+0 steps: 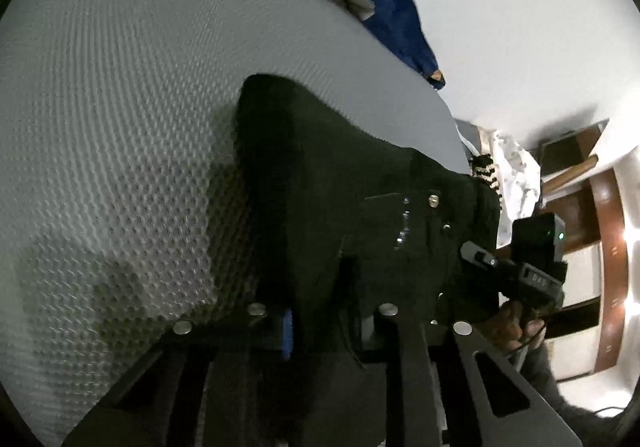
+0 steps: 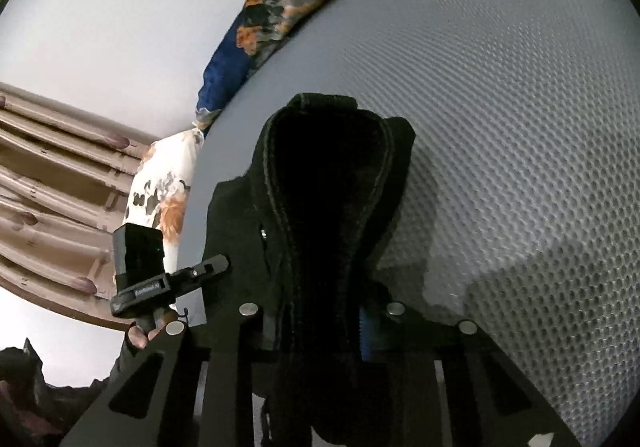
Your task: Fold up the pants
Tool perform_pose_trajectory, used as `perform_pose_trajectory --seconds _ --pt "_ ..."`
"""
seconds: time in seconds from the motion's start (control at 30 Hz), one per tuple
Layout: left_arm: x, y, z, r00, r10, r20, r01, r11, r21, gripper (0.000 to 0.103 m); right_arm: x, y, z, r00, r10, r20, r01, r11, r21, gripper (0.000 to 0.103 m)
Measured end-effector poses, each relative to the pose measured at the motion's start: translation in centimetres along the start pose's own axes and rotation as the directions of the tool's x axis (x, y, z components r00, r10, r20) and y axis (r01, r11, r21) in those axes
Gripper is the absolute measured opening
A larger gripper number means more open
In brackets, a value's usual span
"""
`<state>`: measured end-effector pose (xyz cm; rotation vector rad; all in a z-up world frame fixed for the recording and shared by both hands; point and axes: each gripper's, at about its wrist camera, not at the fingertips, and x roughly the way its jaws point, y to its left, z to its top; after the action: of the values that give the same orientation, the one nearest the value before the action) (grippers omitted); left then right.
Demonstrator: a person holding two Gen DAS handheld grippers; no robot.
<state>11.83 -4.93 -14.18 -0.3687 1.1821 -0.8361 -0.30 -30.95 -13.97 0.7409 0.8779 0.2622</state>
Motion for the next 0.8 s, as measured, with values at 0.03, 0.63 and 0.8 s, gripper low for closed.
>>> perform_pose_trajectory --seconds 0.03,0.63,0.8 --pt "-0.5 -0.1 0.2 1.0 0.006 0.006 -0.006 1.0 0.008 0.02 0.2 0.2 0.3 1.0 0.001 0.0 -0.001 1.0 -0.001 0.024" --pt "-6.7 4.0 11.5 0.967 0.167 0.195 -0.178 0.983 0.044 0.02 10.9 5.9 12.4 0.999 0.041 -0.02 -0.043 0.996 -0.077 0.023" --pt "-5.7 5.7 14.0 0.956 0.214 0.199 -0.229 0.972 0.054 0.02 13.0 6.2 14.4 0.999 -0.035 -0.012 0.033 0.992 -0.121 0.023"
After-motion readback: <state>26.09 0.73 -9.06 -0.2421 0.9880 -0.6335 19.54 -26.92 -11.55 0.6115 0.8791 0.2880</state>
